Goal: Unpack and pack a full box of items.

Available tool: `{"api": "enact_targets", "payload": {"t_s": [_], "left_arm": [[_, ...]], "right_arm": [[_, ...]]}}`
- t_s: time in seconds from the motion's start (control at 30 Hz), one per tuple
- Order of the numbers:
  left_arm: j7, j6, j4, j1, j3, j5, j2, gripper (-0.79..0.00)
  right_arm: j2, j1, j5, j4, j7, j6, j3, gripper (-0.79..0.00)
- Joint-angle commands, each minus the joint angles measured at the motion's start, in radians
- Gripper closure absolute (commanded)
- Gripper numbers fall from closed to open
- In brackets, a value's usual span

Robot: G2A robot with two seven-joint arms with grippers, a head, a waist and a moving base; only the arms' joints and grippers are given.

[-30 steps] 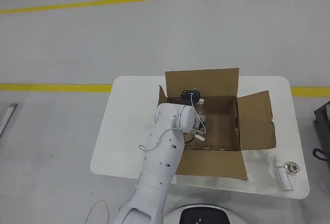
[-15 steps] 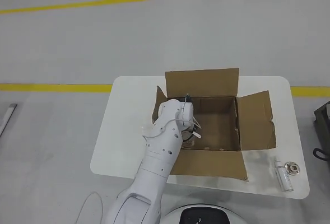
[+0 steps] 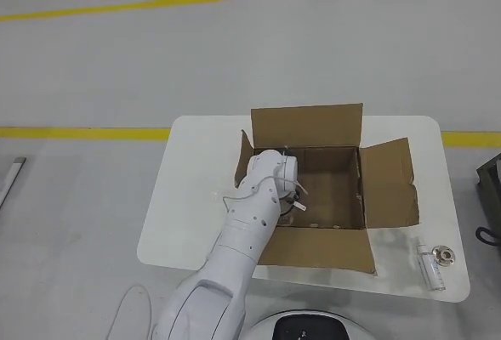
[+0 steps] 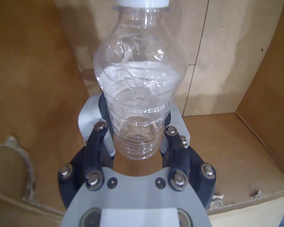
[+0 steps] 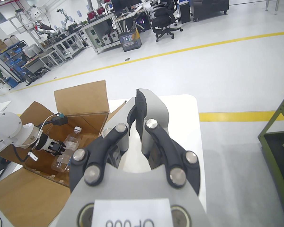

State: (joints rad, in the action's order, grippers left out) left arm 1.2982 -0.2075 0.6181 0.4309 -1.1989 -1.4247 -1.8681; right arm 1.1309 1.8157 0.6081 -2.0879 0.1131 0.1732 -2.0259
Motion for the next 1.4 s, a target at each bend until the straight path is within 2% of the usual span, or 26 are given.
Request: {"api": "enact_targets", "payload": {"t_s": [0.0,0.03,0.07,0.1,0.13,0.17,0.2,0.6,0.73,0.8,0.97,1.2,1.3,1.37], "left_arm": [[-0.009,-0.001,-0.027,-0.01,0.002,0.01,-0.002,0.0],[-0.011,-0.001,-0.038,-0.015,0.0,0.019,-0.003,-0.04],[-0.016,-0.001,-0.048,-0.021,0.002,0.021,-0.004,-0.148],[-0.02,-0.002,-0.058,-0.025,0.003,0.023,-0.005,-0.372],[-0.023,-0.001,-0.066,-0.03,0.004,0.028,-0.006,-0.477],[-0.027,-0.004,-0.074,-0.035,0.007,0.025,-0.006,-0.68],[-0.03,-0.007,-0.081,-0.038,0.009,0.025,-0.007,-0.785],[-0.054,-0.01,-0.127,-0.065,0.005,0.055,-0.006,-0.785],[-0.051,0.03,-0.085,-0.064,0.027,0.028,-0.006,-0.785],[-0.05,0.05,-0.025,-0.051,0.019,0.05,-0.003,-0.785],[-0.016,0.098,0.22,0.027,0.024,-0.005,0.015,-0.785],[0.152,0.157,0.726,0.233,0.003,-0.117,0.051,-0.785],[0.199,0.173,0.898,0.302,-0.012,-0.136,0.061,-0.785],[0.22,0.188,0.98,0.326,-0.013,-0.186,0.068,-0.785]], "right_arm": [[0.001,0.0,0.001,0.0,0.001,0.001,-0.001,0.0],[0.002,0.0,0.001,-0.001,0.001,0.001,-0.001,0.0],[0.002,0.001,0.001,-0.001,0.003,0.001,-0.002,0.0],[0.003,0.001,0.0,-0.001,0.004,0.002,-0.002,0.0],[0.004,0.001,0.0,-0.001,0.005,0.002,-0.003,0.0],[0.004,0.001,0.0,-0.002,0.005,0.003,-0.004,0.0],[0.005,0.001,0.0,-0.002,0.006,0.003,-0.005,0.0],[0.012,0.012,-0.01,-0.01,0.015,0.012,-0.018,0.0],[0.015,0.015,-0.046,-0.016,0.02,0.022,-0.026,0.0],[0.016,0.014,-0.077,-0.017,0.027,0.036,-0.03,0.0],[0.017,0.009,-0.127,-0.012,0.043,0.089,-0.04,0.0],[0.016,0.012,-0.128,-0.012,0.092,0.126,-0.037,0.0],[0.014,0.011,-0.104,-0.01,0.133,0.134,-0.041,0.0],[0.011,0.013,-0.075,-0.008,0.164,0.138,-0.048,0.0]]}}
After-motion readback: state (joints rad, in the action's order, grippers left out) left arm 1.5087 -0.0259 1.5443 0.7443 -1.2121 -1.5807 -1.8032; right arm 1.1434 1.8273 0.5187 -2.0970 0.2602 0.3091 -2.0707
